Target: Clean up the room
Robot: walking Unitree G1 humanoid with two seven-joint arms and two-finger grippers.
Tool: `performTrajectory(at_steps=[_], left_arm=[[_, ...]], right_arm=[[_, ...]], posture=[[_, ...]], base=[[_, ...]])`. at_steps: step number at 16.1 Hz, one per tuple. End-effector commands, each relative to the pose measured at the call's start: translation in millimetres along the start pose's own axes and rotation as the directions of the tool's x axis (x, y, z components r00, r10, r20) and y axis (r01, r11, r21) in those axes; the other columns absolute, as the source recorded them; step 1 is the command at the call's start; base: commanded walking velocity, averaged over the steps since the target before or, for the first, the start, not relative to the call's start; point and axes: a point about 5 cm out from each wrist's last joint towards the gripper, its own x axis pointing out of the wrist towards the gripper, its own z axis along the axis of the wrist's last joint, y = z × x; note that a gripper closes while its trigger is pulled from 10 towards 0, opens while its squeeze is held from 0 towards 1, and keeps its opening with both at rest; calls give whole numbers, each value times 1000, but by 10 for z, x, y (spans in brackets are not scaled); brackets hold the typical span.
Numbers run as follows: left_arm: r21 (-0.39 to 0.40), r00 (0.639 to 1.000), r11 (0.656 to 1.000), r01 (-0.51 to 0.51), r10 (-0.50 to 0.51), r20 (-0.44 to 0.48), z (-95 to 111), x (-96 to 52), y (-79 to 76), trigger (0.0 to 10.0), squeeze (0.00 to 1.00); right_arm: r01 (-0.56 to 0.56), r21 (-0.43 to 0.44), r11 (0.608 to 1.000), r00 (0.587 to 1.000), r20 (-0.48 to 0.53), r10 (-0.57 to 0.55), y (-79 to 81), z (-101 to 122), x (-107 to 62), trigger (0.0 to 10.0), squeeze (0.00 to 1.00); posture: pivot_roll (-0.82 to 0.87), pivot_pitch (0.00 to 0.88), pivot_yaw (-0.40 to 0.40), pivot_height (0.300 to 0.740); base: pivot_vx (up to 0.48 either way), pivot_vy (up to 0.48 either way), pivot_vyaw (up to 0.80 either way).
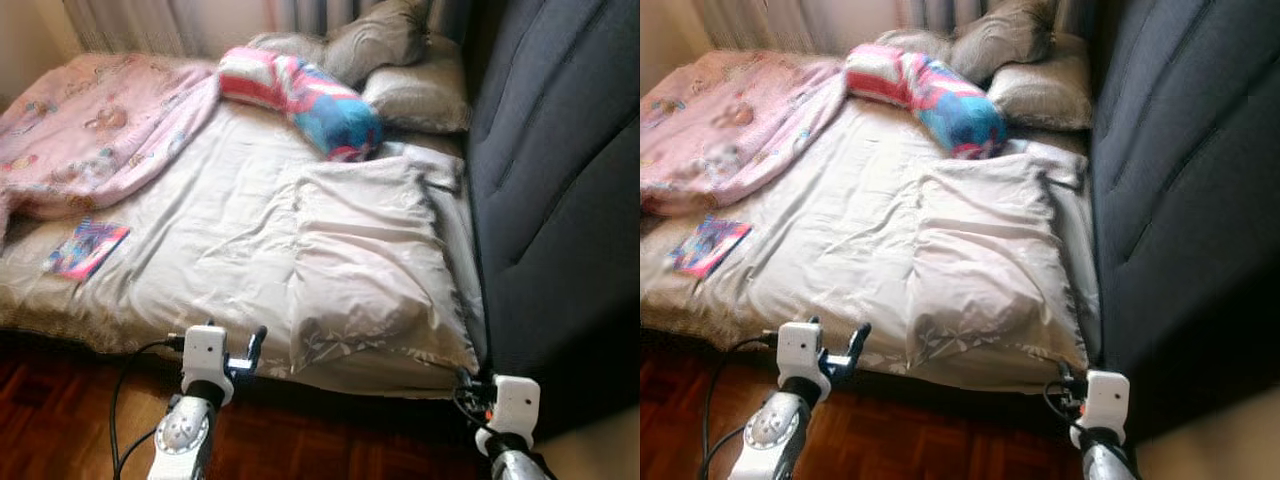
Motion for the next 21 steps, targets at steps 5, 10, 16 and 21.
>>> performTrajectory(at_steps=[5,10,16,21], left_arm=[[-31,999,999,-40,39,-34,-79,-75,43,10000,0],[-31,999,999,-40,39,-33,-70,-75,66,10000,0],[-29,999,999,-19,18,-28,-40,-43,57,10000,0],[-37,999,999,-6,4,-34,-18,-14,66,10000,0]], right_arm=[[-6,15,1000,1000,17,6,-10,47,21,10000,0],[-3,27,1000,1000,23,2,5,45,11,10000,0],[-1,38,999,1000,17,0,16,39,13,10000,0],[-8,41,999,1000,-2,8,28,22,19,10000,0]], posture=[[7,125,0,740],[4,132,7,740],[3,130,11,740],[4,129,8,740]], base=[[271,0,269],[290,0,0],[237,0,0],[0,0,-726]])
